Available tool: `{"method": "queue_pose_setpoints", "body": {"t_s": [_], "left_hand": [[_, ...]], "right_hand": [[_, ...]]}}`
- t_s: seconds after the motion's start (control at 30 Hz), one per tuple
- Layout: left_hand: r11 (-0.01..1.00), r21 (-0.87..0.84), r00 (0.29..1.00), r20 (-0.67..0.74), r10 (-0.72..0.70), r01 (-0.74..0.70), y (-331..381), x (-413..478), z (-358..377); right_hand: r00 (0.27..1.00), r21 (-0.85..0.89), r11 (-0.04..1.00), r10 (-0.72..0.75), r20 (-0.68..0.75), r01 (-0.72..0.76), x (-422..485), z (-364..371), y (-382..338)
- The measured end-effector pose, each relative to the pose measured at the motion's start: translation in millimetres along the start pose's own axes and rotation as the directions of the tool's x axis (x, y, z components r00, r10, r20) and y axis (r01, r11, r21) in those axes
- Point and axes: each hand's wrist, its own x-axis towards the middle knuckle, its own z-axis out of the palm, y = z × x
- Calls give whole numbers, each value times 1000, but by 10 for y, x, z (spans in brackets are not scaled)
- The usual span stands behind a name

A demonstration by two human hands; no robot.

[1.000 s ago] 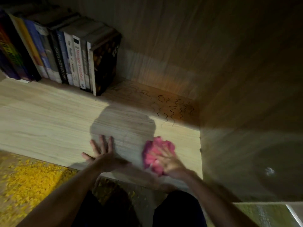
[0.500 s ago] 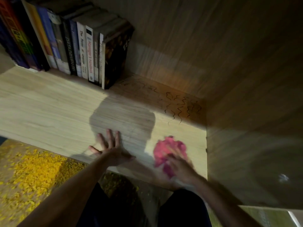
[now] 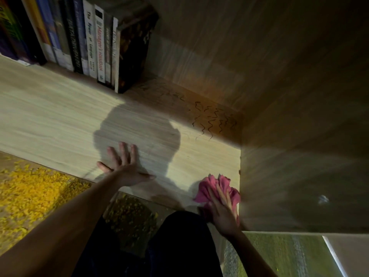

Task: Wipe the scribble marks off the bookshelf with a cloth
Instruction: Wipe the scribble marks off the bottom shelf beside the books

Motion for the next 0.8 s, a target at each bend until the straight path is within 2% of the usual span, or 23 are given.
{"method": "queue_pose_setpoints", "body": {"t_s": [0.1,0.2,0.23,0.3,0.37,0.47,0.5,0.53,0.6,0.67,0.73,0.8], "left_hand": [[1000,13,1000,-3,-7,7,8,13,3],[1000,11,999,-34,-13,13,12,8,14],[1000,7,999,-47,-9,9,18,-13,20],[1000,20,995,-94,15,-13,14,-41,71],[991,108,976,-195,95,-75,-133,-4,98],[943,255,857,-415,306,-214,-552,125,-20],[942,255,803,-501,323,-220,-692,196,-81],[952,228,783,-547,297,-203,-793,278,-135],[976,165,793,-572,212,-142,-867,345,-130],[977,183,754,-626,199,-106,-885,394,-80],[974,200,785,-585,203,-103,-880,419,-69],[971,213,793,-570,215,-110,-906,439,-77]], "right_hand": [[995,-143,985,92,-33,-96,409,-122,32],[958,-171,944,288,7,-282,822,-231,130],[955,-180,940,297,20,-289,815,-215,114],[971,-194,956,232,50,-219,545,-184,32],[994,-209,972,109,-4,-108,185,-107,20],[1000,-315,949,0,-11,-4,-14,-65,122],[998,-328,945,-18,-52,1,38,-48,113],[995,-341,940,-41,-87,9,124,-28,122],[997,-363,932,-42,-66,15,308,-68,187],[996,-378,922,69,-51,-83,544,-113,252],[980,-397,896,178,-86,-198,837,-178,197],[924,-272,884,377,-69,-381,1236,-274,-40]]}}
